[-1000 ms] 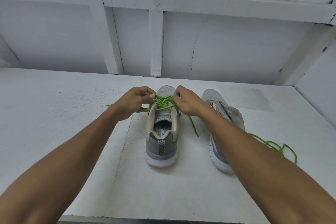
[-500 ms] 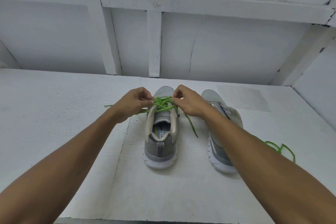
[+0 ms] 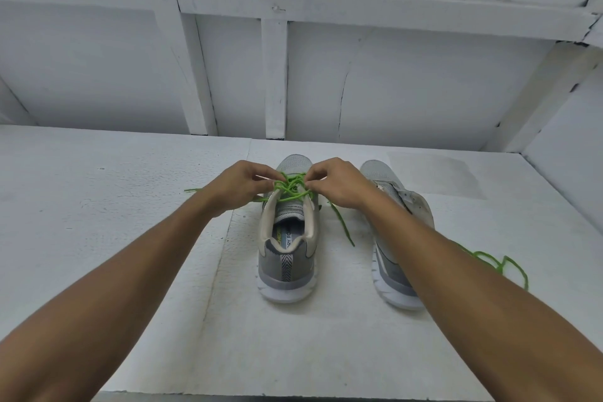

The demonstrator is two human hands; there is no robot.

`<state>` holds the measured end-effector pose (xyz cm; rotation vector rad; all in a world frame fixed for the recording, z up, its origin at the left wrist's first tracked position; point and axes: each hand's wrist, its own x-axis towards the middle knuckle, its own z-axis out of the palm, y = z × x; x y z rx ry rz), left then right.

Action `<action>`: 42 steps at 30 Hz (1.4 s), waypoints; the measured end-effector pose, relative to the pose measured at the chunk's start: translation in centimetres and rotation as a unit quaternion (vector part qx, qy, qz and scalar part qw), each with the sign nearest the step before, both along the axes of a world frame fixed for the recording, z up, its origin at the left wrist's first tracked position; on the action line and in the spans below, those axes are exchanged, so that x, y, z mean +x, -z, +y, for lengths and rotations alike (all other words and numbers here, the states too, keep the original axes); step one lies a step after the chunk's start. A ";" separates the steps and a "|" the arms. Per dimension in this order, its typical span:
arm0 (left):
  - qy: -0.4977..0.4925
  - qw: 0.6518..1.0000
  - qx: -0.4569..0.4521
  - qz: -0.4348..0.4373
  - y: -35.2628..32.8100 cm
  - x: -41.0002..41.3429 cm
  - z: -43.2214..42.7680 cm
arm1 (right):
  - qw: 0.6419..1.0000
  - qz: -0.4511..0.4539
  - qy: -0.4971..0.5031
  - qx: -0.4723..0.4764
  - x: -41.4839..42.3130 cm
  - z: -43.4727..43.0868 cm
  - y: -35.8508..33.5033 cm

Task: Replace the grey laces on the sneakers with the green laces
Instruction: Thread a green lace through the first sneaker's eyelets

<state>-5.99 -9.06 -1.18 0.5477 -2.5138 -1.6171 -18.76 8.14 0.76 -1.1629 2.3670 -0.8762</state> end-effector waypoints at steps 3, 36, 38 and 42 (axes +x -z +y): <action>0.000 1.000 -0.019 0.003 0.0 -0.2 0.1 | 1.000 -0.013 0.001 -0.009 0.1 0.1 0.0; -0.051 0.985 0.148 0.065 0.5 1.0 0.8 | 0.994 -0.097 0.025 -0.031 0.6 0.0 0.4; -0.048 0.985 0.150 0.065 0.5 1.0 0.7 | 0.994 -0.104 0.022 -0.025 0.5 0.0 0.3; -0.031 0.992 0.116 0.040 0.8 1.1 0.5 | 0.989 -0.146 0.014 -0.034 -0.1 0.2 0.0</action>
